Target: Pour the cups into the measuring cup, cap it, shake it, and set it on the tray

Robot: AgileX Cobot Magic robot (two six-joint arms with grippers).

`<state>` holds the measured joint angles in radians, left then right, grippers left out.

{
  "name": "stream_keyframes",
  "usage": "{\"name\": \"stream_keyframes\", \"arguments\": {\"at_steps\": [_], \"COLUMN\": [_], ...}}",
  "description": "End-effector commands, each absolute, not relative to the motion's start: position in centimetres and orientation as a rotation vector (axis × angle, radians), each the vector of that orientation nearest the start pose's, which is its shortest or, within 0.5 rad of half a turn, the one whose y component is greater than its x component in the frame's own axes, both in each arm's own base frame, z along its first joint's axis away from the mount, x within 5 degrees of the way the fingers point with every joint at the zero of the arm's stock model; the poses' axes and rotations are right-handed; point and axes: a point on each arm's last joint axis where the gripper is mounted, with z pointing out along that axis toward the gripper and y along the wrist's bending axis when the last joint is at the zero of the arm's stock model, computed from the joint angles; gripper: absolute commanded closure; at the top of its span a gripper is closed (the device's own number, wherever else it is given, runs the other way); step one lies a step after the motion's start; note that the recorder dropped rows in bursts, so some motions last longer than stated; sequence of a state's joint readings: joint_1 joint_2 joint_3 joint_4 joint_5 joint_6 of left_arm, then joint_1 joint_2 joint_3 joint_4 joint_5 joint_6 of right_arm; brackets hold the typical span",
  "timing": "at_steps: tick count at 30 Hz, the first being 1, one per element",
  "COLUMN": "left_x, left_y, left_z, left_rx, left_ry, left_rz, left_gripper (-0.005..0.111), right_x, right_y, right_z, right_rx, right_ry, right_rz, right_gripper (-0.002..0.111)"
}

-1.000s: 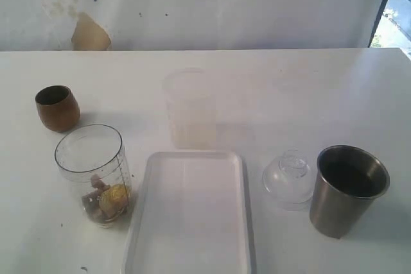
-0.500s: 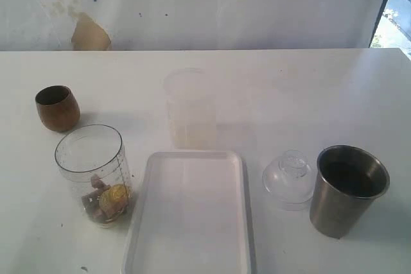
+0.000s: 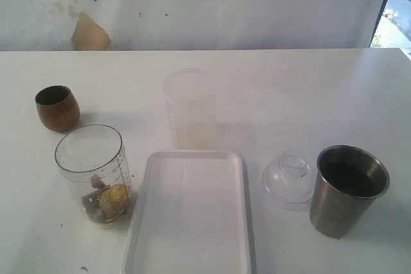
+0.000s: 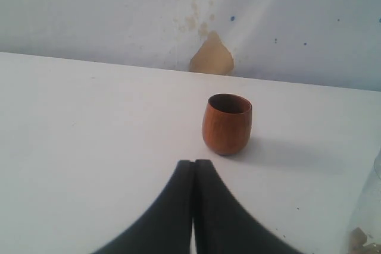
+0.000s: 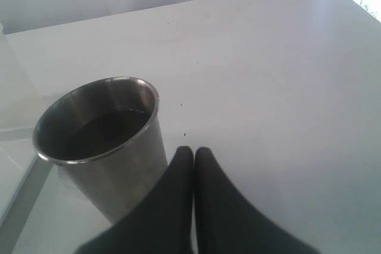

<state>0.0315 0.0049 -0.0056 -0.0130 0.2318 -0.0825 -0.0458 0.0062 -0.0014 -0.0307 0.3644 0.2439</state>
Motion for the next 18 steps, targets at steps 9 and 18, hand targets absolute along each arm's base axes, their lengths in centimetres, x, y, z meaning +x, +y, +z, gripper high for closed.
{"name": "stream_keyframes", "arguments": {"at_steps": [9, 18], "left_x": [5.6, 5.5], "left_y": [0.2, 0.2], "left_z": [19.2, 19.2], "left_rx": [-0.11, -0.11], "left_ry": [1.709, 1.711], "left_rz": [-0.046, -0.046], "left_gripper": [0.107, 0.107], "right_x": [5.4, 5.6], "right_y": [-0.3, -0.3], "right_z": [18.3, 20.4], "right_rx": [0.229, 0.193], "right_ry": [1.807, 1.575], "right_rz": [0.101, 0.12], "right_gripper": [0.108, 0.108]}}
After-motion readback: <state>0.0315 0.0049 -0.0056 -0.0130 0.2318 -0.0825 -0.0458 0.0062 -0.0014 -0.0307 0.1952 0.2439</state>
